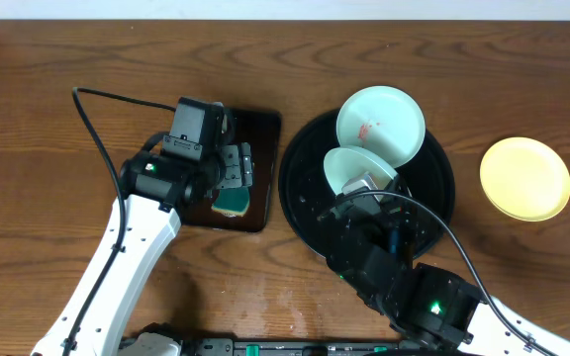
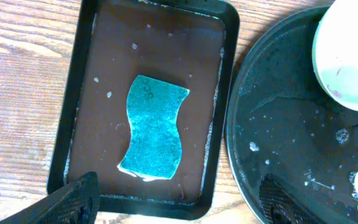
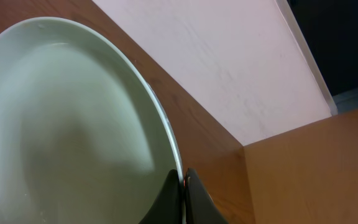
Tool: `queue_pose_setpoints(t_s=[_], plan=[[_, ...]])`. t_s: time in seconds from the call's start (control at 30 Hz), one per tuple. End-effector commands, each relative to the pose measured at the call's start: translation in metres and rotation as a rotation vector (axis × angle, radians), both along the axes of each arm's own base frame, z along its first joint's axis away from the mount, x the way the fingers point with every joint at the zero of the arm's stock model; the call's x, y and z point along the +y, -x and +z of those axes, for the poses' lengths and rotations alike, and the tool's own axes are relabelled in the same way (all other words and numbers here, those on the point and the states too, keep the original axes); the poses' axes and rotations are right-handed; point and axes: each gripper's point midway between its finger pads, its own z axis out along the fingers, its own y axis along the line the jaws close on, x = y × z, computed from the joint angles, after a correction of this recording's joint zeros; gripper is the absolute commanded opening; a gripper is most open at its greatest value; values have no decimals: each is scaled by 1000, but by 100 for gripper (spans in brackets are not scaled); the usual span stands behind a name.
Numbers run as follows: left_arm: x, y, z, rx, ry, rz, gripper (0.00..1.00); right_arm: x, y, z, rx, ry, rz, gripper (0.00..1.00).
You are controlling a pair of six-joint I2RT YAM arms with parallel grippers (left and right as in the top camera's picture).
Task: Clean dirty plates on tray and stack at the side
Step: 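Hold the green plate tilted upright over the round tray, right gripper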
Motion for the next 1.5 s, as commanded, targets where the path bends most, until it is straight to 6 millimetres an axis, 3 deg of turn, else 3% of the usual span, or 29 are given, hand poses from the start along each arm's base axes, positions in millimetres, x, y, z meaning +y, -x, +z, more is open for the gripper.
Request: queue_pose_setpoints(t_s=[0.0,0.7,0.77,0.8,0.87,0.9,0.93,1.0,1.1,1.2,1.27,1.37,1.47], plan=[[-1,-3,9,-20,9,-10,83,0,0,10,-30,-4,-17,1],[-1,-3,9,-19,9,-9,83,-2,-1,12,-47,-36,-40,1],[-1,-3,9,-19,9,-10,83,6,-1,6,-25,-128,-16,1],[-1,-3,9,-19,9,-10,83,8,0,2,2,-93,7,1],[-1,-3,9,-20,9,-10,83,-14,-1,10,-54,-24,-90,1],[-1,-3,9,-19,9,-10,83,-21,-3,14,-88,-76,-137,1],[-1,-3,9,-19,9,-10,83,-15,-4,10,-72,-138,-119,1],[-1,-3,9,-19,10,-10,83,1,-4,-3,25,-72,-9,1],[-1,-3,9,-19,10,-10,83,-22,-6,9,-62,-64,-134,1],[-1,-3,9,-19,9,-10,83,-8,-5,-1,9,-36,-48,1],[-1,-3,9,-19,9,-10,83,-22,-7,9,-63,-54,-137,1],[-1,-3,9,-19,10,-10,83,-7,-8,1,-12,-90,-65,1],[-1,-3,9,-19,10,-10,83,-17,-9,4,-40,-83,-120,1]])
